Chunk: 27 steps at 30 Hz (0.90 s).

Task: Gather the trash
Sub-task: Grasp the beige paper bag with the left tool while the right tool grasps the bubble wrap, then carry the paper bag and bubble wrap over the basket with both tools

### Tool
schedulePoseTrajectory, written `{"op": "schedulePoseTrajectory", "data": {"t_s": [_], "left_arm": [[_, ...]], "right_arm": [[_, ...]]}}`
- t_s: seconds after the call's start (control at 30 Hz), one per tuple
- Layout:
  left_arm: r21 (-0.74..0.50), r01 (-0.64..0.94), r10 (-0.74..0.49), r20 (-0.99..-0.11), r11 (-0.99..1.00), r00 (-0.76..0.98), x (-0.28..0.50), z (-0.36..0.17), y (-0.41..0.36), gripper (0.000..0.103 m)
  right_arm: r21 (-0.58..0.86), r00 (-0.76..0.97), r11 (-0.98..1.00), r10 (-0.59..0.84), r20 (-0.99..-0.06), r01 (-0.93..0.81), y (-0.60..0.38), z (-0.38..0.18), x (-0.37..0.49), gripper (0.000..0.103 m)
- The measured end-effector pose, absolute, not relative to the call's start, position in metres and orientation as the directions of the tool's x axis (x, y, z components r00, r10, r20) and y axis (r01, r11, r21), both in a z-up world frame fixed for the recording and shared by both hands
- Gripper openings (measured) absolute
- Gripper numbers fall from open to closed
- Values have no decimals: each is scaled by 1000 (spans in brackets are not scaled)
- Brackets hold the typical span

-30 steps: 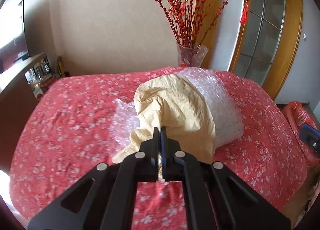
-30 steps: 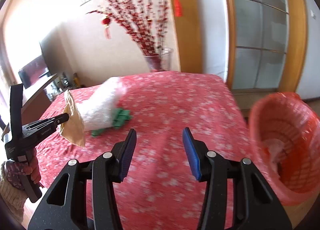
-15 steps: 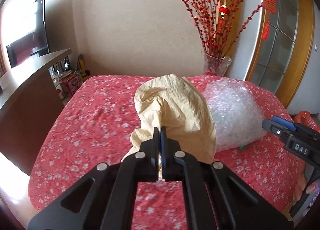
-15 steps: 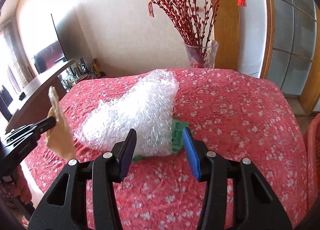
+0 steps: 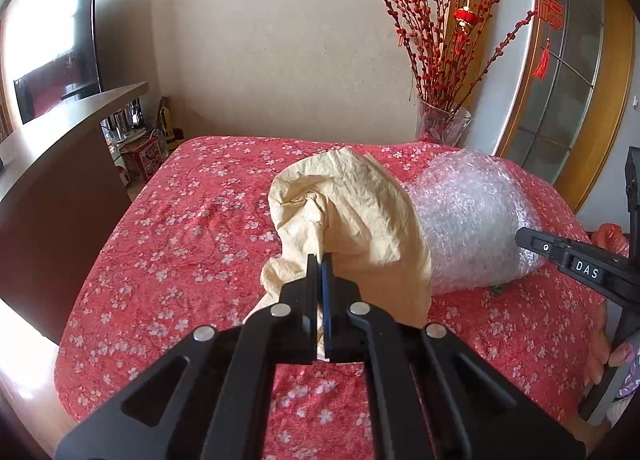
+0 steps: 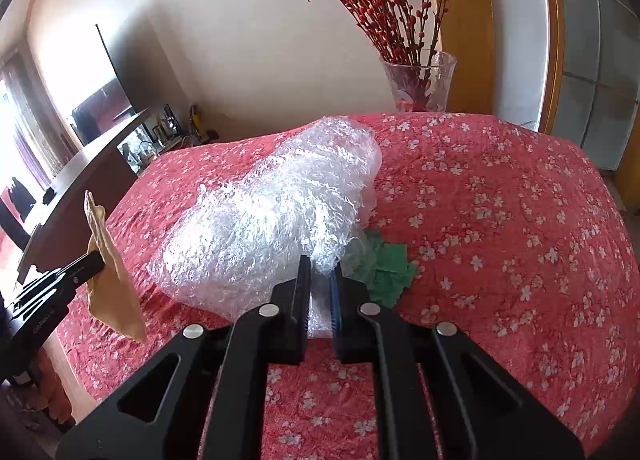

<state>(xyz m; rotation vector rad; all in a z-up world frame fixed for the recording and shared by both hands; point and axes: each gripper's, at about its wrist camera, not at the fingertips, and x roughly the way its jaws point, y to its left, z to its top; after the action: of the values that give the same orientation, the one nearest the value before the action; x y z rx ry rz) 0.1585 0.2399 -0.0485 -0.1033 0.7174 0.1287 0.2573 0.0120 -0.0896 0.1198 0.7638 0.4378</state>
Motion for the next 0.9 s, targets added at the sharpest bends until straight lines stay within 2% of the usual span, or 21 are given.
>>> {"op": "schedulePoseTrajectory", "data": {"t_s": [0.23, 0.43, 0.63, 0.9], "left_arm": [[-45, -135, 72, -659, 990, 749, 161, -47, 234, 4], [-49, -121, 60, -655, 991, 754, 161, -42, 227, 4], [-52, -90, 35, -648, 995, 761, 163, -34, 212, 4], [-51, -2, -30, -632, 999, 774, 168, -20, 170, 4]], "right_arm": [[264, 666, 890, 453, -593, -371, 6, -67, 244, 4], [274, 721, 884, 467, -512, -379, -12, -30, 232, 4], [253, 788, 911, 409, -460, -324, -43, -7, 223, 3], [253, 834, 943, 313, -453, -216, -93, -7, 211, 4]]}}
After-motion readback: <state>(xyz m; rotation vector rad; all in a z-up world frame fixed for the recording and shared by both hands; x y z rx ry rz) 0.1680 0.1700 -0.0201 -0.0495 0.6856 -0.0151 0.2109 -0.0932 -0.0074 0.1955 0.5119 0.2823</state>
